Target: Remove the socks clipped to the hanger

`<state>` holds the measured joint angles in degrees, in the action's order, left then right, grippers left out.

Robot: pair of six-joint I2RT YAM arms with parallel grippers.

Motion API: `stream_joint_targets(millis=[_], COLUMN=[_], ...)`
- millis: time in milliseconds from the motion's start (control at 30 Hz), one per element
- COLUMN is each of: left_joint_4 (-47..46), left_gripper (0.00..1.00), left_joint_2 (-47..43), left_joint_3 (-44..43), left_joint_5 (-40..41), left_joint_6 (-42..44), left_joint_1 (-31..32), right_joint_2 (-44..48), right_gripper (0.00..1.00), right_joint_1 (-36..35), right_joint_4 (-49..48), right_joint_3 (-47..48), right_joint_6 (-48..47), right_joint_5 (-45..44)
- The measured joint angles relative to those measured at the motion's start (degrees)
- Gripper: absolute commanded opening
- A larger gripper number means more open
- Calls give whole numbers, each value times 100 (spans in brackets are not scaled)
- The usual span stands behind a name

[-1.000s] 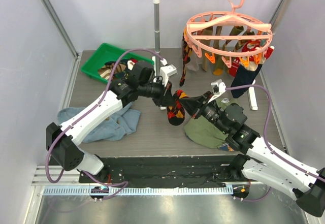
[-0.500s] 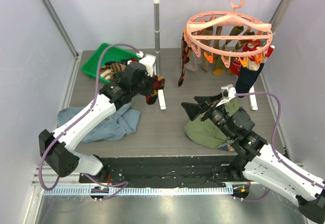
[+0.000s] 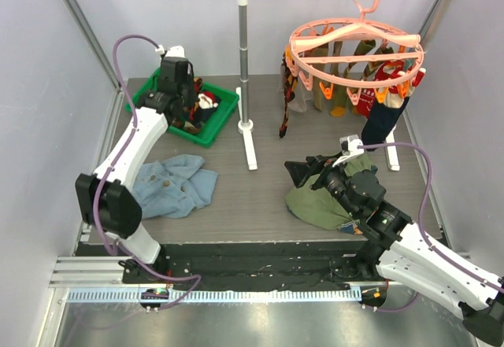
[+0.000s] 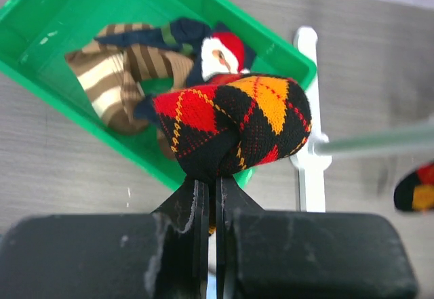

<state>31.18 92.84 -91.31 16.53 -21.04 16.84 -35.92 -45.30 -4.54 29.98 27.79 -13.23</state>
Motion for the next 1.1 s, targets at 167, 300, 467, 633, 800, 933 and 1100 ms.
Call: stream_joint_targets(millis=[167, 300, 467, 633, 800, 933, 1100], left_joint_4=[-153, -334, -461, -326, -302, -479, -675], left_gripper=[0, 16, 79, 96, 100, 100, 100], left_joint_2=[575, 1023, 1504, 1635, 1220, 393, -472], left_joint_3=[-481, -793, -1012, -970, -492, 361, 1110], left_joint_5=[-249, -557, -782, -951, -1196, -1700, -2575], left_joint_6=[-162, -313, -501, -621, -789, -1036, -1252], left_joint_1=[-407, -813, -1078, -1099, -1097, -1086, -1027], right_joint_2=[-9, -50, -175, -299, -673, -1252, -2485], right_gripper=[89, 88, 88, 87, 87, 88, 87], right_joint_1=[0, 0, 0, 0, 0, 0, 13], right_joint_4=[48, 201, 350, 328, 127, -452, -1528], right_joint_3=[0, 0, 0, 0, 0, -13, 13], right_joint_6=[136, 240, 280, 278, 164, -81, -490], right_joint_5=[-74, -175, -269, -391, -769, -1220, -1985])
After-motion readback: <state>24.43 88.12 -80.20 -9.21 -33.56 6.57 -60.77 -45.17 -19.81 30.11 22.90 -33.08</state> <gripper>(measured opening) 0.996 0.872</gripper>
